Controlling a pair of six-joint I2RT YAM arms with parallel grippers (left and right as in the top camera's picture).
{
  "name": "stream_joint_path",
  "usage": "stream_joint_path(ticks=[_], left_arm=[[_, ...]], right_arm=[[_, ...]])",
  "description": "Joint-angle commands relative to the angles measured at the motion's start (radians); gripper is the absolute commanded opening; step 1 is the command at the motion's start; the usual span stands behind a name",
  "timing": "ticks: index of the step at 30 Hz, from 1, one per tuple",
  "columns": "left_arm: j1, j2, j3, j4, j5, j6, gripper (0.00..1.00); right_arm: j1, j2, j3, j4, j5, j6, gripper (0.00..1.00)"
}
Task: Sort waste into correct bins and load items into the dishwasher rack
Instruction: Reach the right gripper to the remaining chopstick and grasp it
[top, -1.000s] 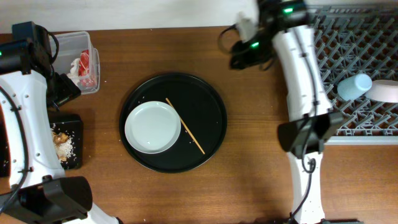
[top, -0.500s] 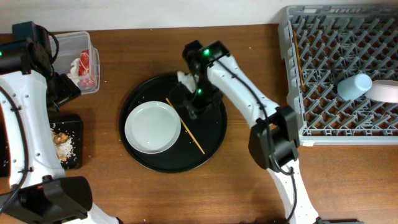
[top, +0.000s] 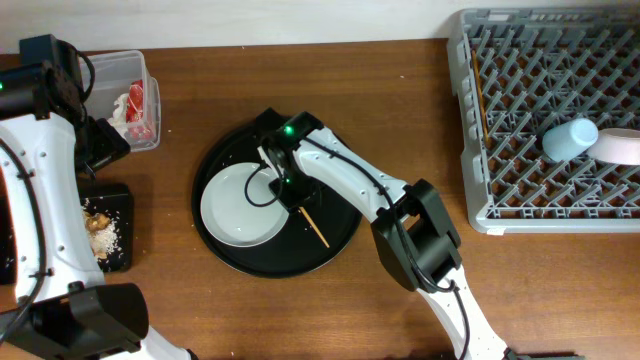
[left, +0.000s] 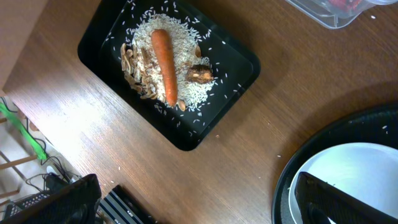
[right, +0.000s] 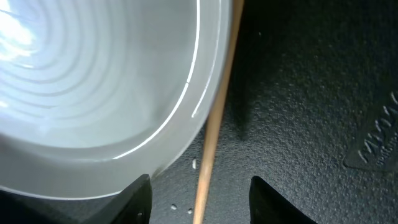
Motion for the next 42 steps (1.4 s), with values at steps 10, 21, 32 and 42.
stream_joint_path(ticks=[10,21,32,42], left_arm=[[0.006,-0.013,0.003,-0.001,-0.003,-0.012,0.99],[0.006,-0.013,0.003,-0.001,-0.003,-0.012,0.99],[0.006,-0.013,0.003,-0.001,-0.003,-0.012,0.99],[0.006,-0.013,0.003,-0.001,-0.003,-0.012,0.99]], right_arm=[[-0.014,-0.024,-0.009,-0.051,0.047,-0.020,0.50],[-0.014,-0.024,-0.054,0.011,0.028,-0.019,0.50],[-0.015,-0.024,-0.079,0.080,0.025,-0.019,0.45],[-0.015,-0.022,-0.079,0.109,0.131,0.037,0.41]])
